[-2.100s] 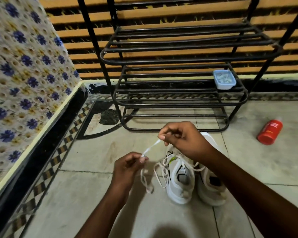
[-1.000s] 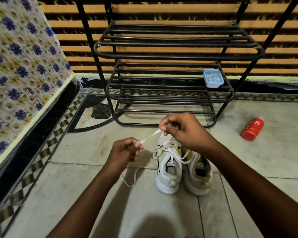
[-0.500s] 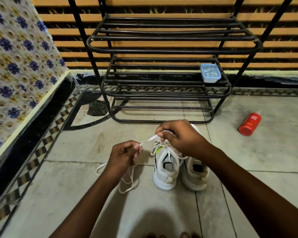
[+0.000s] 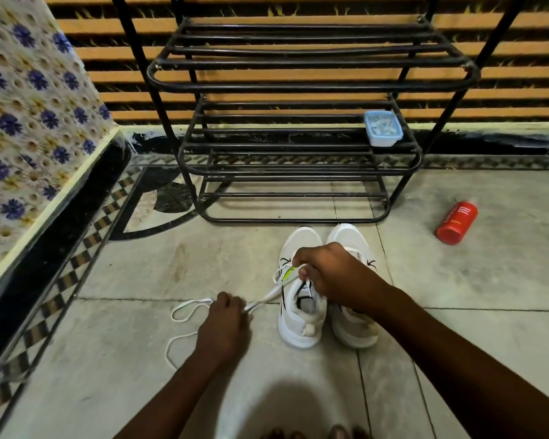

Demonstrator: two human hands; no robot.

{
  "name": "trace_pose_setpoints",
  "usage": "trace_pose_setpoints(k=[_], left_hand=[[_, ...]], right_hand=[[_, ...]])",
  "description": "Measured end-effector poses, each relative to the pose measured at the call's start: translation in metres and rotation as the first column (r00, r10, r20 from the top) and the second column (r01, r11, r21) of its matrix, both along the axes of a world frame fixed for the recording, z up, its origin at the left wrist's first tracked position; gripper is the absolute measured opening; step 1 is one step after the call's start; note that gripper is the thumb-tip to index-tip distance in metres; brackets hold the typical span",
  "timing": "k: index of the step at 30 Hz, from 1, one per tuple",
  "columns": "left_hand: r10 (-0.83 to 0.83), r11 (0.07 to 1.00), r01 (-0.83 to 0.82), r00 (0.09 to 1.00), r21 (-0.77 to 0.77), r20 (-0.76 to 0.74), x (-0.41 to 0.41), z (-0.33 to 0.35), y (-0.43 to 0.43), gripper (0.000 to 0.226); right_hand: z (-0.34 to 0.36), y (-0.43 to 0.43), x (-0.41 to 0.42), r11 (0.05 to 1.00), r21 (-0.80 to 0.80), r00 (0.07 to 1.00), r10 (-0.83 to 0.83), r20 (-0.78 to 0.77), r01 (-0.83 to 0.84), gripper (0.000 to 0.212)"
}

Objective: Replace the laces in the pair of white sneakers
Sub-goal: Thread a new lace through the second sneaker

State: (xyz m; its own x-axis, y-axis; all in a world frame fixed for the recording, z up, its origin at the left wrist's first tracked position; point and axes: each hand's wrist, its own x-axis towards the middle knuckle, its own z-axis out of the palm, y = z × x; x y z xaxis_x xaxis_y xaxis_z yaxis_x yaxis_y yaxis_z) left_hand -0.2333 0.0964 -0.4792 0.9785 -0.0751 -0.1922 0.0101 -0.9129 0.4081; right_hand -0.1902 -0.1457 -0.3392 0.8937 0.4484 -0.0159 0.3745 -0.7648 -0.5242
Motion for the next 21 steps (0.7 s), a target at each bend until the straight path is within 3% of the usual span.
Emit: trace_pose_setpoints(k=[2,4,7,12,15,19,21], left_hand=[[-0.084,0.996,0.084,0.994,0.008,-0.065,-0.001,0.007,-0.001,0.02],[-0.079,0.986,0.059,0.989,-0.156,-0.126,0.0,0.024,-0.002,0.015],[-0.057,0.919,-0.03,0.976,-0.392,-0.209,-0.002,0.065,-0.01,0.028],[-0.355,0.774,0.061,0.867,-0.63,-0.351,-0.018,0.14,-0.04,0.021],[-0.46,0.676,0.084,0.824,-0.732,-0.33,-0.027,0.162,-0.064,0.017],[-0.342,0.554,-0.027,0.904,-0.832,-0.257,-0.029,0.16,-0.102,0.014],[-0.255,0.55,-0.038,0.943,-0.834,-0.211,-0.027,0.153,-0.117,0.014]], right_hand=[[0.0,-0.004,-0.003,1.0,0.009,1.0,-0.016,0.015,0.016,0.016],[0.002,-0.007,-0.004,0.999,0.04,0.999,-0.028,0.02,0.028,0.017],[0.01,-0.012,-0.008,0.995,0.091,0.999,-0.03,0.033,0.027,0.022],[0.028,-0.03,-0.017,0.967,0.219,0.991,-0.132,0.012,0.126,0.024],[0.04,-0.044,-0.022,0.96,0.236,0.987,-0.161,0.019,0.152,0.023],[0.052,-0.061,-0.029,0.962,0.228,0.981,-0.175,0.088,0.151,0.015],[0.054,-0.07,-0.035,0.953,0.254,0.973,-0.201,0.114,0.167,0.011]])
